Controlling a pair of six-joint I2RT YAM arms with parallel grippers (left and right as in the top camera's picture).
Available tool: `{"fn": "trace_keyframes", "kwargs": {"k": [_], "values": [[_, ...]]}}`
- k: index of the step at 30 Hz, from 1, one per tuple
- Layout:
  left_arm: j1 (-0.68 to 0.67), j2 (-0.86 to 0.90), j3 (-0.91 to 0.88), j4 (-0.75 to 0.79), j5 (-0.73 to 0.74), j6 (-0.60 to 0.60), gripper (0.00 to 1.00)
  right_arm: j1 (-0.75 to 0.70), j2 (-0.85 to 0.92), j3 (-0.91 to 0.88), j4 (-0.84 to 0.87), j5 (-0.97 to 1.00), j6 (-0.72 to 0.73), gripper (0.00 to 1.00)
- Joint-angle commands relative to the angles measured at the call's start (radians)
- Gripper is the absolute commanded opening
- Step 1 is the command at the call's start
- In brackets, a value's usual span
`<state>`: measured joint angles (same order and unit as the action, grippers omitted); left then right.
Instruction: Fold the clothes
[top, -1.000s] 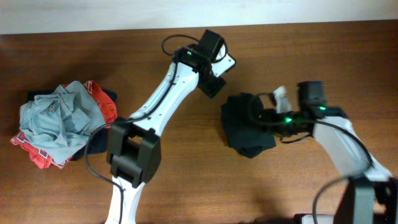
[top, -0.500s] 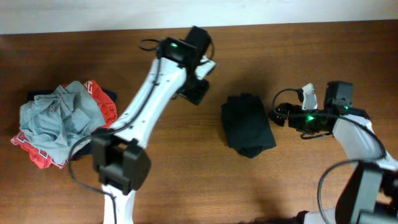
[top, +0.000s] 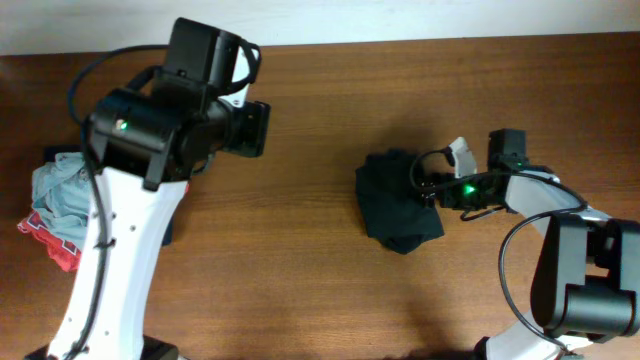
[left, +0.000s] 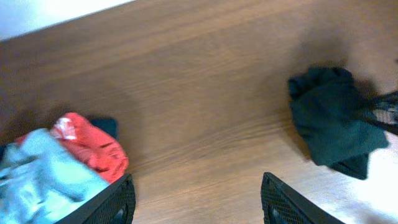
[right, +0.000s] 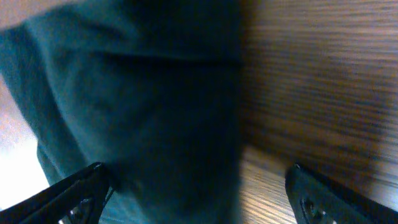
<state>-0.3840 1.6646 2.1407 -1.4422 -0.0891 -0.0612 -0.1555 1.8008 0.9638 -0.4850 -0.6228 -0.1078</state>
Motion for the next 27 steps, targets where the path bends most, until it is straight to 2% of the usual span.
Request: {"fn": "trace_keyframes", "kwargs": {"k": [1,3,6,7,11,12,15,18,20,22,25,26,27], "values": [[0.003,0.066,-0.110,0.053,0.137,0.042,0.64,0.031,0.029,-0.005,-0.015,0.013,-0.013,0.89],[0.002,0.086,-0.200,0.140,0.286,0.175,0.64,0.031,0.029,-0.005,-0.026,0.061,0.034,0.85],[0.001,0.125,-0.347,0.280,0.555,0.467,0.69,0.029,0.029,-0.005,-0.034,0.081,0.045,0.84],[0.001,0.139,-0.381,0.322,0.581,0.496,0.70,0.030,0.029,-0.005,-0.037,0.076,0.039,0.84],[0.001,0.227,-0.472,0.475,0.592,0.515,0.71,0.033,0.029,-0.005,-0.071,0.060,-0.031,0.79],[0.001,0.276,-0.472,0.502,0.591,0.528,0.71,0.032,0.029,-0.004,-0.076,0.109,-0.026,0.78],[0.001,0.315,-0.472,0.505,0.599,0.528,0.71,0.023,0.021,0.005,-0.082,0.206,0.084,0.73],[0.001,0.316,-0.472,0.485,0.598,0.528,0.71,0.000,-0.018,0.032,-0.103,0.180,0.140,0.66],[0.001,0.309,-0.472,0.479,0.597,0.528,0.71,-0.021,-0.063,0.062,-0.119,0.149,0.182,0.58],[0.001,0.302,-0.471,0.473,0.597,0.528,0.71,-0.043,-0.116,0.097,-0.147,0.133,0.256,0.41],[0.001,0.293,-0.470,0.473,0.597,0.528,0.71,-0.053,-0.183,0.131,-0.211,0.134,0.385,0.25],[0.001,0.291,-0.467,0.473,0.597,0.528,0.71,-0.049,-0.208,0.132,-0.269,0.133,0.497,0.10],[0.001,0.291,-0.466,0.474,0.597,0.528,0.71,-0.041,-0.211,0.132,-0.298,0.130,0.547,0.04]]}}
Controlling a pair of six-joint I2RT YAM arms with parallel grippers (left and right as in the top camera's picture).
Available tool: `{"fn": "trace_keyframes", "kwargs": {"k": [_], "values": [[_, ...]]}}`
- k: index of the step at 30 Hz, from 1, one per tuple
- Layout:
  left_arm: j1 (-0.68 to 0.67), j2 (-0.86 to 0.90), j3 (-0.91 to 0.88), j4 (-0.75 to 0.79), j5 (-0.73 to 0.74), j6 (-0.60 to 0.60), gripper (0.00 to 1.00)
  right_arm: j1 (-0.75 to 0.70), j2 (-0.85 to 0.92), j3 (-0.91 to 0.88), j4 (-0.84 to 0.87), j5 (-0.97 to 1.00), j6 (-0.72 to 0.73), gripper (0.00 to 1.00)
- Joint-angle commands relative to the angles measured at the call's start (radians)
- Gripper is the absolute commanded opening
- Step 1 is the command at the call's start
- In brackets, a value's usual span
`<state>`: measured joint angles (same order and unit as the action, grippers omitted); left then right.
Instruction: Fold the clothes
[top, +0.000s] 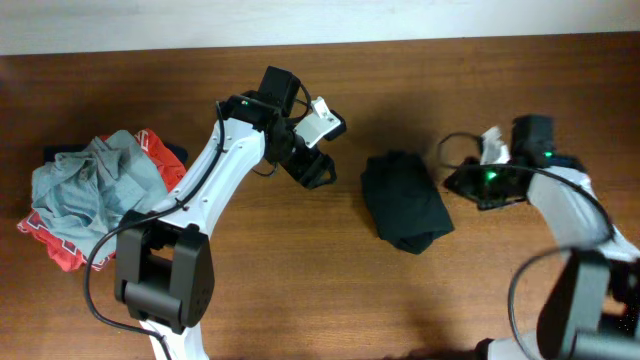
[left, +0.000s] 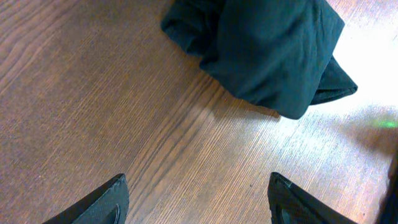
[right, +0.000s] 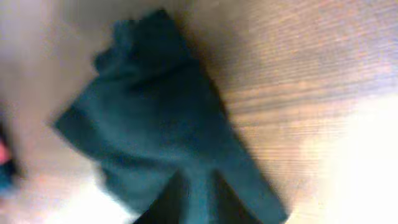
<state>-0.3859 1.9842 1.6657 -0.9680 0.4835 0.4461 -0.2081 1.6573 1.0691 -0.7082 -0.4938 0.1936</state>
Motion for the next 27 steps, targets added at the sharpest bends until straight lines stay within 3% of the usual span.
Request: {"fn": "trace_keyframes", "kwargs": {"k": [1,5,12,15,23,27], "values": [[0.003,-0.029,0.009,0.003,0.023,0.020,0.71,0.023,-0.068,0.027,-0.103,-0.016,0.281,0.04],[0.003,-0.029,0.009,0.015,0.017,0.020,0.71,0.105,-0.060,0.027,-0.132,-0.045,0.381,0.04],[0.008,-0.029,0.011,0.025,0.018,0.015,0.71,0.307,0.006,0.008,0.038,0.167,0.687,0.04],[0.008,-0.031,0.011,0.009,0.018,0.014,0.71,0.343,0.068,0.008,0.067,0.212,0.734,0.04],[0.010,-0.065,0.011,0.003,0.017,0.015,0.71,0.346,0.256,0.008,0.118,0.269,0.720,0.04],[0.016,-0.108,0.011,0.006,0.009,0.016,0.71,0.364,0.306,0.008,0.146,0.181,0.478,0.03]]}}
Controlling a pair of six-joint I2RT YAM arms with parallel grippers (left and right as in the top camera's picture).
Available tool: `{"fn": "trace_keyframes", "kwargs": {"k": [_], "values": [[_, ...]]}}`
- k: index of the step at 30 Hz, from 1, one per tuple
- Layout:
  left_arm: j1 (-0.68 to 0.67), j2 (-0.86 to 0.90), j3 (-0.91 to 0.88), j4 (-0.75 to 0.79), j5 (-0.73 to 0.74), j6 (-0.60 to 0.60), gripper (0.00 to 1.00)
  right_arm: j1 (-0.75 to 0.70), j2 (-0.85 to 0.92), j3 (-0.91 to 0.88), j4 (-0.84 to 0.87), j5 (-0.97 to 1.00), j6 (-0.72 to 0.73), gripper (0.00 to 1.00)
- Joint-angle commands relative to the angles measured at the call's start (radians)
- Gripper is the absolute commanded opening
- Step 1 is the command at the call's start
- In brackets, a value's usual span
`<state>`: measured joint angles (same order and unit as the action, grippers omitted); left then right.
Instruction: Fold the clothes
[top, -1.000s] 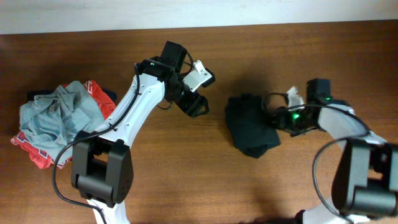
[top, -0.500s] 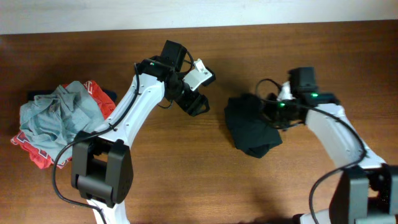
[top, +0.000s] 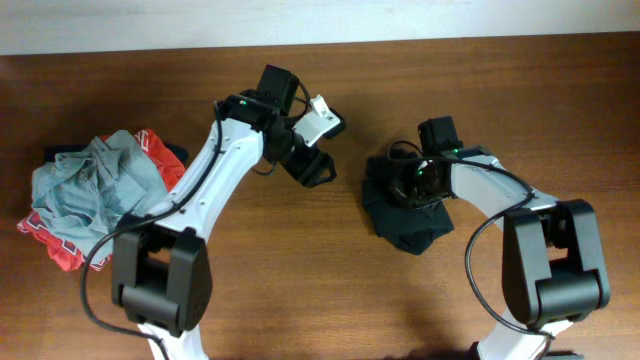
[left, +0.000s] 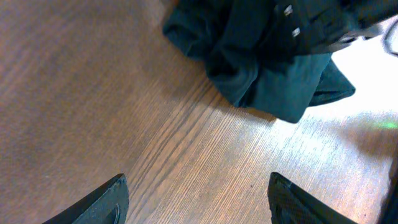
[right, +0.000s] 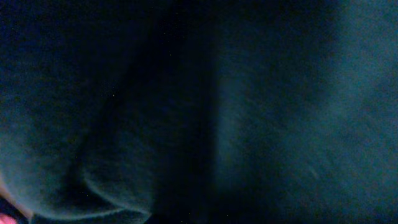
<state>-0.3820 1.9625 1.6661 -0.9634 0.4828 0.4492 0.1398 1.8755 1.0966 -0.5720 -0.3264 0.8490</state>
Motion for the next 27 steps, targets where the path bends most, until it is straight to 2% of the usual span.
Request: {"fn": "trace_keyframes", "kwargs": {"k": [1,5,13,19,23,27], "values": [[0.016,-0.099,0.010,0.003,0.002,0.013,0.71,0.025,0.092,-0.019,0.002,-0.002,-0.236,0.04],[0.022,-0.148,0.010,0.007,-0.055,0.013,0.72,0.079,0.092,-0.016,-0.046,-0.062,-0.438,0.04],[0.033,-0.203,0.010,-0.008,-0.185,0.012,0.74,0.197,0.092,0.085,-0.248,-0.078,-0.707,0.04],[0.069,-0.202,0.010,-0.034,-0.192,-0.044,0.75,0.238,0.065,0.138,-0.356,0.224,-0.671,0.04],[0.100,-0.200,0.009,-0.047,-0.189,-0.099,0.76,0.223,-0.032,0.145,-0.318,0.206,-0.654,0.04],[0.107,-0.188,0.000,-0.063,-0.108,-0.126,0.78,0.211,-0.172,0.146,-0.277,0.135,-0.653,0.18]]}}
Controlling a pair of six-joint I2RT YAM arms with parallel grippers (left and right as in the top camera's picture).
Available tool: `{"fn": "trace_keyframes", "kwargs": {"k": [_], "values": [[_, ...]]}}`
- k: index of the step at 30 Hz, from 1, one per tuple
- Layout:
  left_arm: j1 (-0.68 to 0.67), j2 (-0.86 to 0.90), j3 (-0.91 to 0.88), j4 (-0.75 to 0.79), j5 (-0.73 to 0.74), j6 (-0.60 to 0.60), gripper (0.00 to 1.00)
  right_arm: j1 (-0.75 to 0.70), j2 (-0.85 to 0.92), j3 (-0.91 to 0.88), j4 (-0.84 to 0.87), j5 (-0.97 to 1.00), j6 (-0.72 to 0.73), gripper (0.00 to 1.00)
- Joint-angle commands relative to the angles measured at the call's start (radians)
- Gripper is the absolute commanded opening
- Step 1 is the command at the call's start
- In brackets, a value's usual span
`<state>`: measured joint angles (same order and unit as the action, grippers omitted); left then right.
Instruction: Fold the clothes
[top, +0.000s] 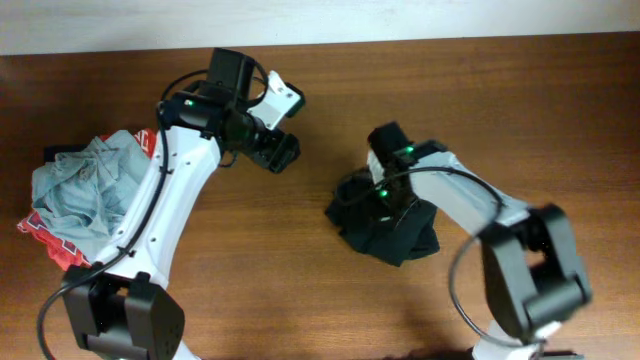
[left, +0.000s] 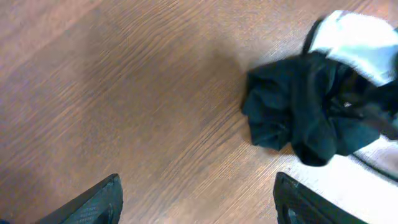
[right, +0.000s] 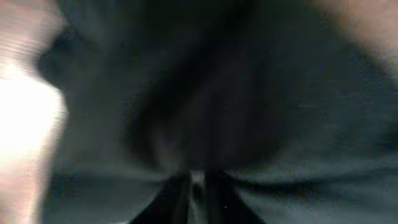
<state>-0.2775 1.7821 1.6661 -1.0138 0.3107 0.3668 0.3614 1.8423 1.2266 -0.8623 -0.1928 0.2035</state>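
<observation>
A crumpled dark green garment (top: 398, 238) lies at the middle of the wooden table (top: 260, 290). My right gripper (top: 384, 203) is pressed down into it. The blurred right wrist view shows its jaws nearly together with the dark cloth (right: 298, 155) pinched between them, the right gripper (right: 196, 191) filling the bottom centre. My left gripper (top: 278, 152) hovers open to the garment's upper left. The left wrist view shows its fingers (left: 102, 200) wide apart over bare wood, with the garment (left: 292, 118) to the right.
A pile of other clothes sits at the table's left edge, a grey garment (top: 85, 185) on top of a red one (top: 52, 243). The right arm's white link (left: 356, 45) reaches over the dark garment.
My left gripper has drawn back up and to the left, away from the dark garment. The right gripper now sits further left, shut on the cloth, and the garment has shifted left and bunched.
The left arm was first raised near the clothes pile while my right gripper was open at the dark garment's right edge. Then the left gripper hovered open beside the garment and the right stood off it. The right then pressed into the cloth, and now grips it.
</observation>
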Motion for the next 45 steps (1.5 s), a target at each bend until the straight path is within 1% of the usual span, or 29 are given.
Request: {"fn": "trace_keyframes", "kwargs": {"k": [1,2,4,6,7,8,10,12,14,17,21,22,24,28,29,32,33,34,35,36,37,45], "values": [[0.003,-0.004,0.000,-0.015,0.068,-0.069,0.78,-0.010,-0.171,0.016,0.017,-0.003,-0.008,0.24],[0.003,0.002,-0.001,-0.016,0.068,-0.103,0.78,-0.010,-0.210,0.016,0.018,-0.003,-0.008,0.33],[0.003,0.018,-0.003,-0.019,0.068,-0.175,0.79,-0.010,-0.270,0.016,0.013,-0.003,-0.008,0.45],[0.003,0.039,-0.006,-0.019,0.065,-0.260,0.79,-0.017,-0.326,0.016,-0.002,0.006,-0.005,0.53],[0.003,0.055,-0.011,-0.014,0.064,-0.328,0.79,-0.028,-0.355,0.016,-0.015,0.013,0.016,0.59],[0.003,0.065,-0.015,-0.012,0.064,-0.363,0.79,-0.039,-0.374,0.016,-0.026,0.018,0.041,0.63],[0.003,0.093,-0.018,-0.012,0.067,-0.413,0.79,-0.068,-0.400,0.016,-0.049,0.016,0.072,0.68],[0.002,0.119,-0.019,-0.013,0.092,-0.427,0.78,-0.103,-0.413,0.016,-0.077,0.017,0.086,0.75],[-0.002,0.134,-0.024,-0.006,0.130,-0.426,0.78,-0.135,-0.413,0.015,-0.103,0.012,0.085,0.77],[-0.014,0.138,-0.045,0.035,0.136,-0.426,0.79,-0.161,-0.410,0.015,-0.158,0.006,0.084,0.79],[-0.040,0.146,-0.068,0.091,0.069,-0.420,0.83,-0.166,-0.400,0.013,-0.200,0.005,0.074,0.80],[-0.047,0.154,-0.068,0.094,0.071,-0.420,0.84,-0.166,-0.395,0.011,-0.202,0.006,0.074,0.80],[-0.061,0.176,-0.068,0.098,0.102,-0.420,0.87,-0.166,-0.381,0.000,-0.198,0.007,0.074,0.80],[-0.093,0.257,-0.068,0.102,0.172,-0.419,0.87,-0.167,-0.332,-0.024,-0.181,0.016,0.076,0.79],[-0.099,0.275,-0.068,0.106,0.196,-0.418,0.87,-0.167,-0.314,-0.029,-0.178,0.017,0.085,0.75],[-0.119,0.330,-0.068,0.130,0.287,-0.362,0.87,-0.167,-0.259,-0.040,-0.171,0.017,0.124,0.46],[-0.126,0.343,-0.068,0.137,0.302,-0.362,0.87,-0.167,-0.238,-0.045,-0.167,0.017,0.140,0.35],[-0.133,0.357,-0.068,0.146,0.314,-0.356,0.87,-0.167,-0.216,-0.049,-0.165,0.016,0.159,0.27],[-0.140,0.370,-0.068,0.158,0.323,-0.346,0.87,-0.167,-0.191,-0.050,-0.162,0.016,0.173,0.14],[-0.145,0.380,-0.068,0.167,0.323,-0.347,0.87,-0.167,-0.166,-0.050,-0.158,0.010,0.173,0.07],[-0.151,0.385,-0.068,0.177,0.323,-0.347,0.87,-0.167,-0.145,-0.050,-0.154,0.006,0.173,0.04],[-0.223,0.412,-0.068,0.203,0.339,-0.344,0.87,-0.167,0.031,-0.050,-0.079,-0.037,0.176,0.04]]}}
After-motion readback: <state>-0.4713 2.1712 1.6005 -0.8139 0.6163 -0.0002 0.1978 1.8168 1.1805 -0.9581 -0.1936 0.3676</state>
